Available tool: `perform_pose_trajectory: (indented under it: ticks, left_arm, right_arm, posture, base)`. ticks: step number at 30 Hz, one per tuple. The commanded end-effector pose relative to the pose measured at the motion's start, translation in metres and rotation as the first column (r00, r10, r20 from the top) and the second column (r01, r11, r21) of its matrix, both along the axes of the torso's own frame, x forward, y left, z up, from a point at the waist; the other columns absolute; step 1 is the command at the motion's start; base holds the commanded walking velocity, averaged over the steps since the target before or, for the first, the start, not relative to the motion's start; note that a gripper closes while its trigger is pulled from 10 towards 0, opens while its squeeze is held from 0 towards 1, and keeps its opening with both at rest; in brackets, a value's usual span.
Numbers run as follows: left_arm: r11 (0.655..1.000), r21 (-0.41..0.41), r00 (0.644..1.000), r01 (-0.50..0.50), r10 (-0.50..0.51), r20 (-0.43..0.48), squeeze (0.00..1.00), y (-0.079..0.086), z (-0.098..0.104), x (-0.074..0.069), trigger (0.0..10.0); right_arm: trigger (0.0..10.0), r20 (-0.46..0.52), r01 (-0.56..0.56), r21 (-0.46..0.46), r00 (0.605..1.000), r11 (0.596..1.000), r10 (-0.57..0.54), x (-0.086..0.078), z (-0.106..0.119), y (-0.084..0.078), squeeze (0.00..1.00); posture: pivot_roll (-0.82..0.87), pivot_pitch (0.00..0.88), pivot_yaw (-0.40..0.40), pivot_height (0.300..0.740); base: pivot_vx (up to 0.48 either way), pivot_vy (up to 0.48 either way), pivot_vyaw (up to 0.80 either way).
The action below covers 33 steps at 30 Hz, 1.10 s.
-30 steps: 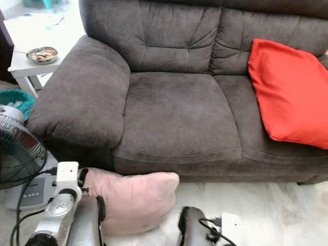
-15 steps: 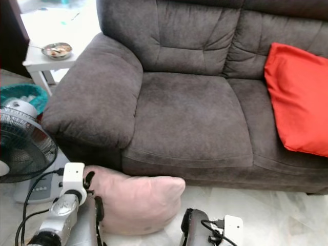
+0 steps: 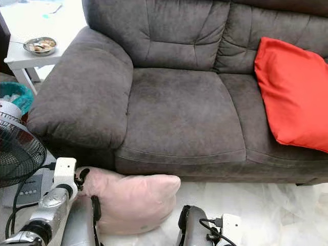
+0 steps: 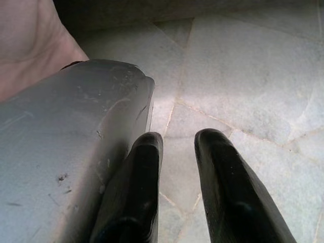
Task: Move the pillow to the sofa from floor
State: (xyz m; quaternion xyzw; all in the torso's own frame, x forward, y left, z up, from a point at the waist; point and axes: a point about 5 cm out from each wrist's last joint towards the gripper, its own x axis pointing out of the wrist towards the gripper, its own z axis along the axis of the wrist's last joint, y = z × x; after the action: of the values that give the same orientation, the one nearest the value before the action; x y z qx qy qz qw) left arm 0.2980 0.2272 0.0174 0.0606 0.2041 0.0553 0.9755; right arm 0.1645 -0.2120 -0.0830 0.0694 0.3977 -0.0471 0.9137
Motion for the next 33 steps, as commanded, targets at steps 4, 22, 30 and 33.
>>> perform_pose_trajectory:
  ticks: [4, 22, 30, 33]
  left_arm:
    - [0.999, -0.037, 1.0, -0.023, 0.022, -0.02, 1.0, 0.0, -0.004, -0.001, 10.0]
    - [0.994, 0.027, 0.995, -0.103, 0.103, -0.011, 0.0, 0.011, -0.003, -0.004, 10.0]
    - [0.959, 0.064, 0.961, -0.275, 0.277, -0.023, 0.0, 0.027, -0.001, -0.006, 10.0]
    - [0.946, 0.092, 0.949, -0.311, 0.314, -0.018, 0.0, 0.031, 0.002, -0.005, 10.0]
  right_arm:
    - [10.0, -0.038, -0.059, 0.011, 0.998, 0.998, 0.059, -0.018, -0.006, -0.001, 0.0]
    - [10.0, -0.009, -0.2, 0.009, 0.98, 0.98, 0.2, -0.034, -0.002, -0.023, 0.0]
    - [10.0, -0.008, -0.218, 0.002, 0.976, 0.976, 0.218, -0.039, -0.001, -0.028, 0.0]
    - [10.0, -0.008, -0.22, 0.0, 0.975, 0.976, 0.22, -0.04, -0.001, -0.029, 0.0]
  posture:
    - [0.05, 0.167, -0.205, 0.5]
    - [-0.02, 0.232, -0.326, 0.5]
    - [-0.02, 0.24, -0.344, 0.5]
    - [-0.02, 0.235, -0.345, 0.5]
  base:
    - [0.0, 0.0, 0.0]
    - [0.0, 0.0, 0.0]
    - [0.0, 0.0, 0.0]
    - [0.0, 0.0, 0.0]
